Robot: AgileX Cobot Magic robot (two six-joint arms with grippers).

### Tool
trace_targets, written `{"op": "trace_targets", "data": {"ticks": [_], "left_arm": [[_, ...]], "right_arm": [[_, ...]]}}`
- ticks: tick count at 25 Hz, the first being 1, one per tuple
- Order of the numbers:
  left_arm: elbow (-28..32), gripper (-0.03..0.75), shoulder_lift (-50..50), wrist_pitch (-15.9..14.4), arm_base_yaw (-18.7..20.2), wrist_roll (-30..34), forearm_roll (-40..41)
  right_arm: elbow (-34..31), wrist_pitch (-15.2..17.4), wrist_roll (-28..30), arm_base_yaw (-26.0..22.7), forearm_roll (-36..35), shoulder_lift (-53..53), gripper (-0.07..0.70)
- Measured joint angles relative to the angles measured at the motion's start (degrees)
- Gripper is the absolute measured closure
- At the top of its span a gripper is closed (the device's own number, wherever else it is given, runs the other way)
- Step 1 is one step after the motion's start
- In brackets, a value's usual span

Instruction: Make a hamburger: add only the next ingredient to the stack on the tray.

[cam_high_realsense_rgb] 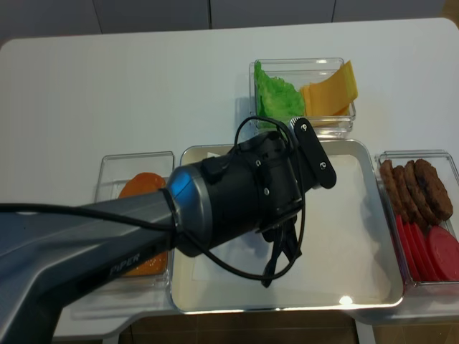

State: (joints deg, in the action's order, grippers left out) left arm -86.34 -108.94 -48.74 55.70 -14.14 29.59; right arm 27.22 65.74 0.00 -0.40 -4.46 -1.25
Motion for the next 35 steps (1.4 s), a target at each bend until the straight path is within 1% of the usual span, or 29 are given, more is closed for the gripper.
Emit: {"op": "trace_targets", "data": {"ticks": [4, 15, 21, 26, 29, 32, 33, 35], "left_arm": [[0.0, 0.396, 0.0, 0.0, 0.0, 0.0, -1.0], [0.0, 0.276, 0.0, 0.0, 0.0, 0.0, -2.9], [-0.7, 0.263, 0.1, -0.6, 0.0, 0.0, -3.4], [-2.5, 0.263, 2.7, -1.7, -0.1, 0.0, -5.3], [-3.0, 0.263, 4.8, -2.5, -1.8, 0.3, -8.5], [-3.2, 0.263, 7.1, -3.8, -5.0, 2.5, -14.2], [-3.2, 0.263, 7.9, -4.3, -6.5, 4.2, -17.2], [-3.2, 0.263, 9.4, -6.5, -10.1, 7.8, -23.6]], "right_arm": [[0.0, 0.0, 0.0, 0.0, 0.0, 0.0, 0.122], [0.0, 0.0, 0.0, 0.0, 0.0, 0.0, 0.122], [0.0, 0.0, 0.0, 0.0, 0.0, 0.0, 0.122], [0.0, 0.0, 0.0, 0.0, 0.0, 0.0, 0.122], [0.0, 0.0, 0.0, 0.0, 0.0, 0.0, 0.122], [0.0, 0.0, 0.0, 0.0, 0.0, 0.0, 0.122], [0.0, 0.0, 0.0, 0.0, 0.0, 0.0, 0.122], [0.0, 0.0, 0.0, 0.0, 0.0, 0.0, 0.122]]}}
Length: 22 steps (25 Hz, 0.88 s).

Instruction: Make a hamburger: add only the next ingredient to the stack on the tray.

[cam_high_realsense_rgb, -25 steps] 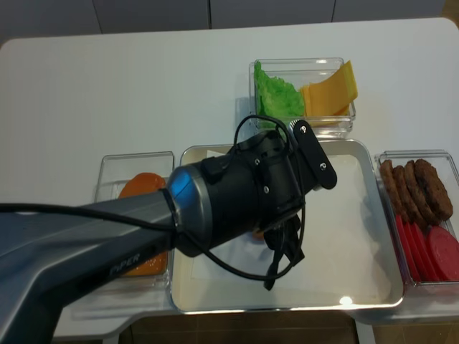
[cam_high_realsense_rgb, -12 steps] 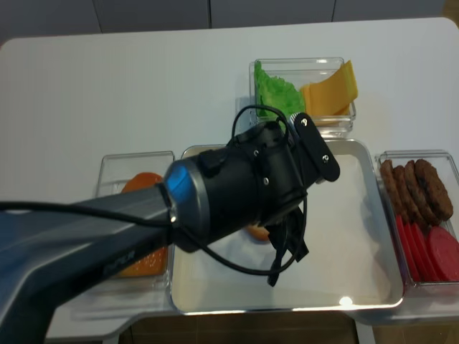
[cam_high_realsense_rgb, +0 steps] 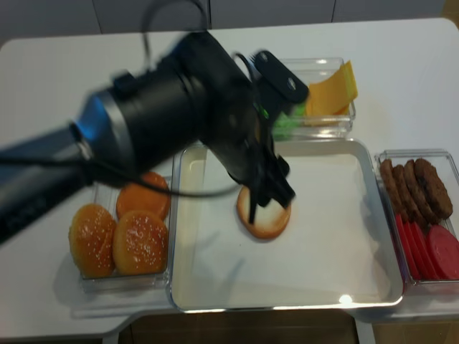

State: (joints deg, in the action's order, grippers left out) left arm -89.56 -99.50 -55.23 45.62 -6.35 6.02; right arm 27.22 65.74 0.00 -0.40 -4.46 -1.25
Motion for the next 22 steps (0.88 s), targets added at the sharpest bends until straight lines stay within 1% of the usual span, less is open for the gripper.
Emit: {"op": "trace_targets", "data": {"ticks": [2, 4, 11, 15, 18, 20, 22], "left_arm": [[0.0, 0.263, 1.8, -2.6, -3.7, 3.3, -6.4], [0.0, 0.265, 3.4, -5.2, -7.5, 5.5, -9.8], [0.0, 0.287, 10.5, -12.0, -18.3, 7.6, -11.3], [0.0, 0.288, 14.4, -14.5, -23.7, 8.3, -11.3], [0.0, 0.289, 17.4, -15.8, -28.3, 9.4, -11.3], [0.0, 0.290, 19.4, -16.1, -31.1, 9.6, -11.3], [1.6, 0.293, 22.3, -16.2, -34.1, 9.7, -11.3]], "right_arm": [[0.0, 0.0, 0.0, 0.0, 0.0, 0.0, 0.122], [0.0, 0.0, 0.0, 0.0, 0.0, 0.0, 0.122], [0.0, 0.0, 0.0, 0.0, 0.0, 0.0, 0.122], [0.0, 0.0, 0.0, 0.0, 0.0, 0.0, 0.122], [0.0, 0.0, 0.0, 0.0, 0.0, 0.0, 0.122], [0.0, 0.0, 0.0, 0.0, 0.0, 0.0, 0.122], [0.0, 0.0, 0.0, 0.0, 0.0, 0.0, 0.122]]}}
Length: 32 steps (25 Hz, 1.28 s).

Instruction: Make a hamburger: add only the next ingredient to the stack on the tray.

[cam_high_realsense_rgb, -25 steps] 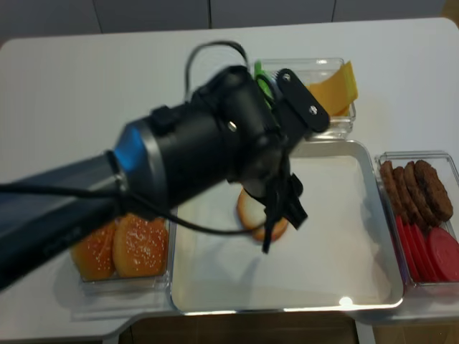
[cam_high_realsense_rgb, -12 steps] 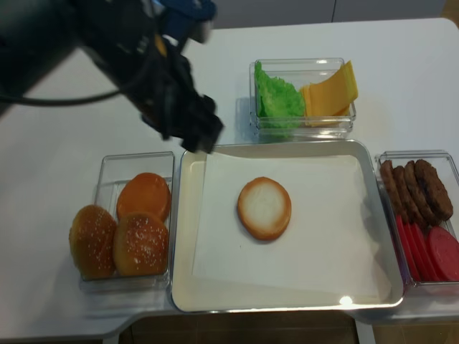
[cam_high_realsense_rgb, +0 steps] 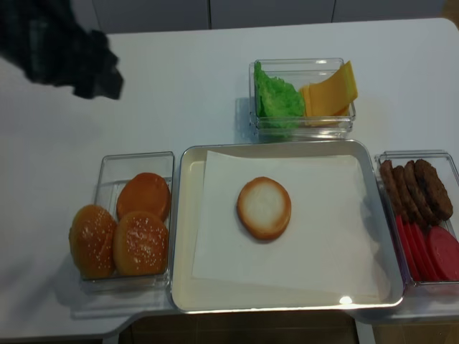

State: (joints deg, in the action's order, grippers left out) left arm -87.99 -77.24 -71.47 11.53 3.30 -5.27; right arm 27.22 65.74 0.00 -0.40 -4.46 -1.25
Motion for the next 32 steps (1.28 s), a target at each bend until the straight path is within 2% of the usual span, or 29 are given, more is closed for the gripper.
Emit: {"op": "trace_targets", "data": {"ticks": [6, 11, 17, 24, 32], "left_arm": [[10.9, 0.299, 10.5, 0.3, -6.3, 0.2, 0.3], [22.3, 0.299, 22.3, 1.4, -7.5, -1.4, 3.1], [33.1, 0.299, 36.5, 2.1, -7.7, -4.4, 3.7], [41.7, 0.300, 52.0, 1.5, -7.7, -5.7, 3.7], [47.7, 0.300, 66.0, -1.3, -7.7, -5.8, 3.8]], "right_arm": [[0.0, 0.0, 0.0, 0.0, 0.0, 0.0, 0.122], [0.0, 0.0, 0.0, 0.0, 0.0, 0.0, 0.122], [0.0, 0.0, 0.0, 0.0, 0.0, 0.0, 0.122], [0.0, 0.0, 0.0, 0.0, 0.0, 0.0, 0.122], [0.0, 0.0, 0.0, 0.0, 0.0, 0.0, 0.122]]}}
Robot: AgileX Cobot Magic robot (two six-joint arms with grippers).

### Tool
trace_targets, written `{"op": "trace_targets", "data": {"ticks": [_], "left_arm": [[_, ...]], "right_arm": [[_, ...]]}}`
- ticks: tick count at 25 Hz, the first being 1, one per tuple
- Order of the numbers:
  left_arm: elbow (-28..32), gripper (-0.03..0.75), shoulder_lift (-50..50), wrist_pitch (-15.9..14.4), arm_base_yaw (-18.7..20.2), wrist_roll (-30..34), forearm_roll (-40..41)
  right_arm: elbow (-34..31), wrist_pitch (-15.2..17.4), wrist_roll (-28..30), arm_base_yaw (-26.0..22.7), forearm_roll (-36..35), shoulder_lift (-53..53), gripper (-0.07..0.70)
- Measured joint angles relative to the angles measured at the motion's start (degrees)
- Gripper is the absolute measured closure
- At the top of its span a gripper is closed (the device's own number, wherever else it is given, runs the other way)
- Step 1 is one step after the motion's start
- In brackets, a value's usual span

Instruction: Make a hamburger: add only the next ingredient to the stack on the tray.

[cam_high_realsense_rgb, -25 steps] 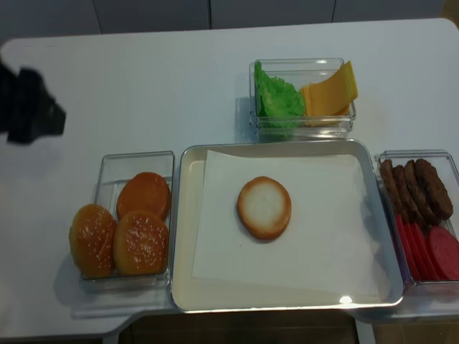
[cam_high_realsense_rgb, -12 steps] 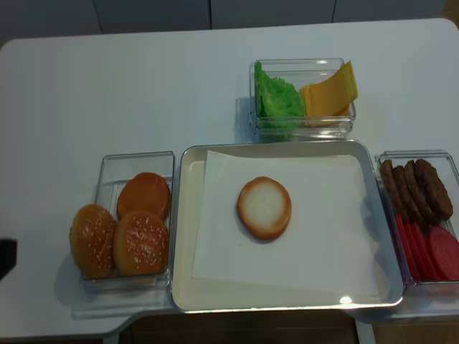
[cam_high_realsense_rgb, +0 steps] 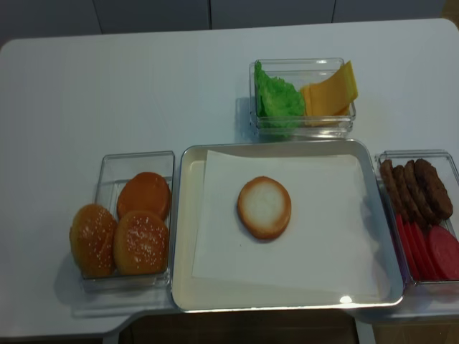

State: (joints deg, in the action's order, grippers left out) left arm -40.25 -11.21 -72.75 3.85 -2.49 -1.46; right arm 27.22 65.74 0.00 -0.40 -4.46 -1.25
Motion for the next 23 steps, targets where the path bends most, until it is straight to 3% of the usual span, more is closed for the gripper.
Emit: {"op": "trace_targets", "data": {"ticks": [7, 11, 17, 23], "left_arm": [[4.9, 0.300, 11.4, -0.5, 0.0, -0.1, 2.4], [6.0, 0.300, 12.2, -0.6, 0.0, -0.1, 2.7], [7.6, 0.300, 12.3, 3.4, 0.0, -1.3, 4.7], [10.9, 0.300, 12.3, 4.4, 0.0, -3.6, 5.5]], "right_arm": [[0.0, 0.0, 0.0, 0.0, 0.0, 0.0, 0.122], [0.0, 0.0, 0.0, 0.0, 0.0, 0.0, 0.122], [0.0, 0.0, 0.0, 0.0, 0.0, 0.0, 0.122], [0.0, 0.0, 0.0, 0.0, 0.0, 0.0, 0.122]]}}
